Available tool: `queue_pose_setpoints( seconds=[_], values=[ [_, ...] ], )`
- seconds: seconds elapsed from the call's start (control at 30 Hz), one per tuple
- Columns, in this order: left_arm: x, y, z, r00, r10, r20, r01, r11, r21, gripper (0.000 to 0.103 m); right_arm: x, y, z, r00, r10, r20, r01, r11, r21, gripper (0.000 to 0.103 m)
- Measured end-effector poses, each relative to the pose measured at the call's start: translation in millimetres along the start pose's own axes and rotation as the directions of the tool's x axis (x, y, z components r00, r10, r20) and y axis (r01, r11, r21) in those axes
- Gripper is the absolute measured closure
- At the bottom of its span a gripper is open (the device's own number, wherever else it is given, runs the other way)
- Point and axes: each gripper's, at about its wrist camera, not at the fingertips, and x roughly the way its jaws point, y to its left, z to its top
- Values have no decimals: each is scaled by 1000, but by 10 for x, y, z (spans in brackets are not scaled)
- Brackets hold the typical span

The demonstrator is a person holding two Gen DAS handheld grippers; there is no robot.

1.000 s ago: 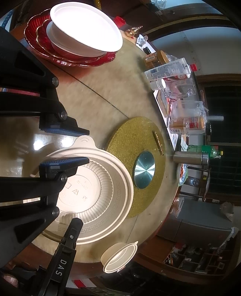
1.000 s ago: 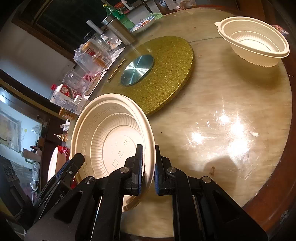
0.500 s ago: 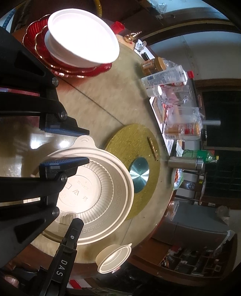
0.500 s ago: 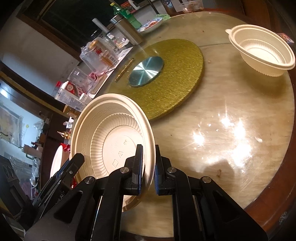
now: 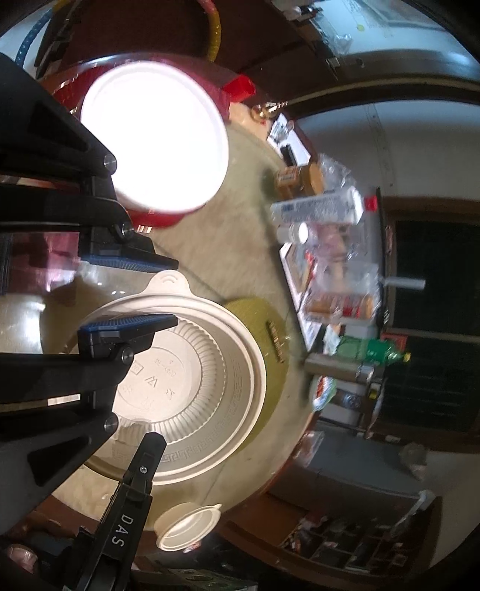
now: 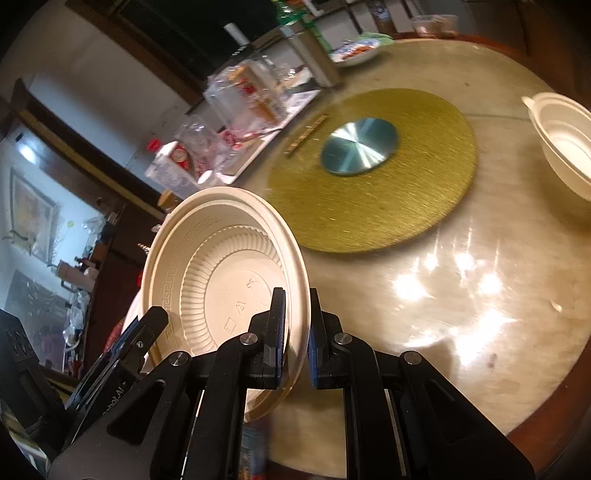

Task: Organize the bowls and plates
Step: 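Carry the beige ribbed bowl with both tools over the stacked red plates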

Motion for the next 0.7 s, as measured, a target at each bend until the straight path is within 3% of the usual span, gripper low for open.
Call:
queue_pose_setpoints(
  seconds=[0.33,0.7],
  values=[
    [-431,669,169,988,107,108,-93,987,-132,82,86,897,72,995,101,2,-100,981,-164,93],
    [-566,1203,67,970,224,90,-199,953,-229,82,486,1526,-94,980,165,-108,-187,949,-253,93]
  ],
)
